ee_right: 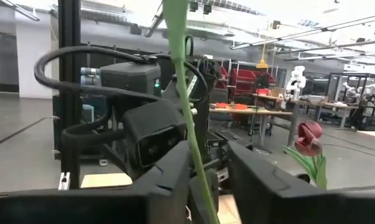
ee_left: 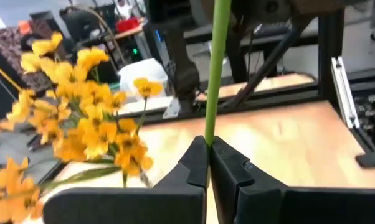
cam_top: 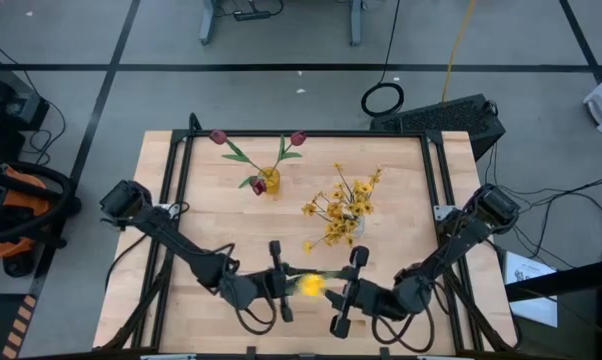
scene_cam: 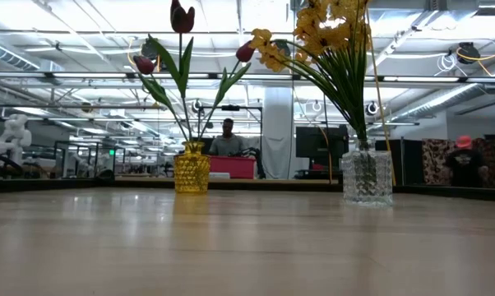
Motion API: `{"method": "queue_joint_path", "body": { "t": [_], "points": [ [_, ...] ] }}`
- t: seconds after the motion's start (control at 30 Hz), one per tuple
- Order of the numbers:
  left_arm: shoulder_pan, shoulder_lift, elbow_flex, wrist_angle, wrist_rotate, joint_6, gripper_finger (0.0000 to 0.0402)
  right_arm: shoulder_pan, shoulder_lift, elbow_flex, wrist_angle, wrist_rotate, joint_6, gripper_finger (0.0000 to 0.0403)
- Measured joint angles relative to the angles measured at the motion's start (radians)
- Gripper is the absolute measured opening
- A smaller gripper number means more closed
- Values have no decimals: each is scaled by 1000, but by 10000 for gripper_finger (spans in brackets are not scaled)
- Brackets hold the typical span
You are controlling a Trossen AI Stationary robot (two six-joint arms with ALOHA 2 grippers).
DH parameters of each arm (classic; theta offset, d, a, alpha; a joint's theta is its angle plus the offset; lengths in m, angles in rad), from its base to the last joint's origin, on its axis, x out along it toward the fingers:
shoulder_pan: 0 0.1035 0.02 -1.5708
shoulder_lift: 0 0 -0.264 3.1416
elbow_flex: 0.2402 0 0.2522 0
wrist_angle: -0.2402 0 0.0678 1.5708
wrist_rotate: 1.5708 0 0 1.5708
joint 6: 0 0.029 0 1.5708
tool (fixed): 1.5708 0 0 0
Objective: Sort flowers into vase by color
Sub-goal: Put the yellow flower into the transparent vase
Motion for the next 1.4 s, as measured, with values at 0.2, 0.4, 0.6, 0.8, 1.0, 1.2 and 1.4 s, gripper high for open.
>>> {"method": "queue_joint_path", "body": {
  "t": [0.2, 0.4, 0.6, 0.8, 1.0, 1.2, 1.4],
  "points": [
    [-2, -23, 0, -171, -5, -114, 6, 19, -2, 0, -27, 2, -5, 158],
    [-5, -23, -1, -291, 41, -219, 6, 30, -3, 0, -99, -2, 86, 207],
    [-7, -23, -1, -314, 80, -232, 6, 19, -3, 0, -121, -11, 99, 225],
    [-6, -23, -1, -315, 97, -233, 6, 0, -3, 0, -125, -62, 110, 198],
    [-6, -23, -1, -314, 97, -233, 6, -11, -3, 0, -130, -84, 119, 148],
    [-6, -23, -1, -313, 97, -234, 6, -11, -3, 0, -133, -83, 119, 91],
    [-7, -23, -1, -313, 97, -235, 18, -11, -3, 0, -133, -76, 105, 12]
  ]
}}
